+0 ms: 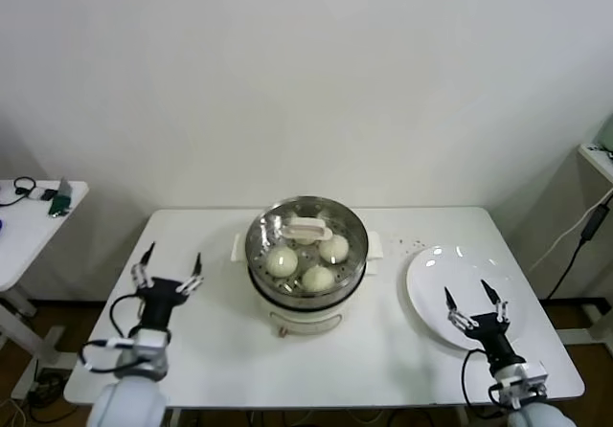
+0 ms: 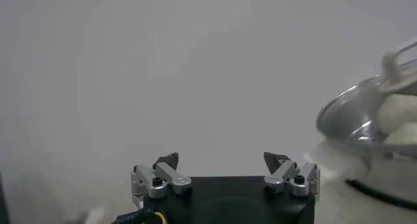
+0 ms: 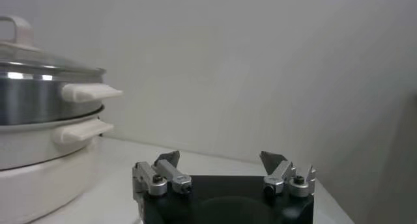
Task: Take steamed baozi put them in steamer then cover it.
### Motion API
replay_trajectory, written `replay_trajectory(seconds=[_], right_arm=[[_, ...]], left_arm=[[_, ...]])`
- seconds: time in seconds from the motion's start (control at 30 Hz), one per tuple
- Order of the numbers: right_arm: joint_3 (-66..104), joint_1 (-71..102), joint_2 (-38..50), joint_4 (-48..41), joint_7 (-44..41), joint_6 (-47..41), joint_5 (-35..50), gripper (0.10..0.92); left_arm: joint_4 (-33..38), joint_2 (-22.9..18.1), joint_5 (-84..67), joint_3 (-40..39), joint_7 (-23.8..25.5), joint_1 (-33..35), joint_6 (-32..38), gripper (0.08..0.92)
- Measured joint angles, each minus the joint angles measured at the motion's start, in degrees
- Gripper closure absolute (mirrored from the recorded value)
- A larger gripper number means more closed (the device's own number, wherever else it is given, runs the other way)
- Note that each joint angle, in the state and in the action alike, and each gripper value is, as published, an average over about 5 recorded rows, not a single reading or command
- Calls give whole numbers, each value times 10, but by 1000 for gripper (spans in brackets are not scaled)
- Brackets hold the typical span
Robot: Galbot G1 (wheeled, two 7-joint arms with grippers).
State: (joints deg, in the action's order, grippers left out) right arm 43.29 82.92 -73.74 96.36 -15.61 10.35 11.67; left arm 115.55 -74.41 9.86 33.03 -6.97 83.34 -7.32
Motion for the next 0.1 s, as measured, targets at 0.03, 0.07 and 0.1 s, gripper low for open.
replay_trajectory(seconds=[0.03,0.07,0.1], right_arm=[[-1,1,1,1,0,1,2,203],[-1,2,1,1,-1,1,3,203],[-2,2,2,1,-1,2,3,203]], left_arm=[[-9,-3,-14,9,1,4,13,177],[-14,-5,-22,13,1,6,20,177],[-18,-6,-28,17,1,8,26,177]])
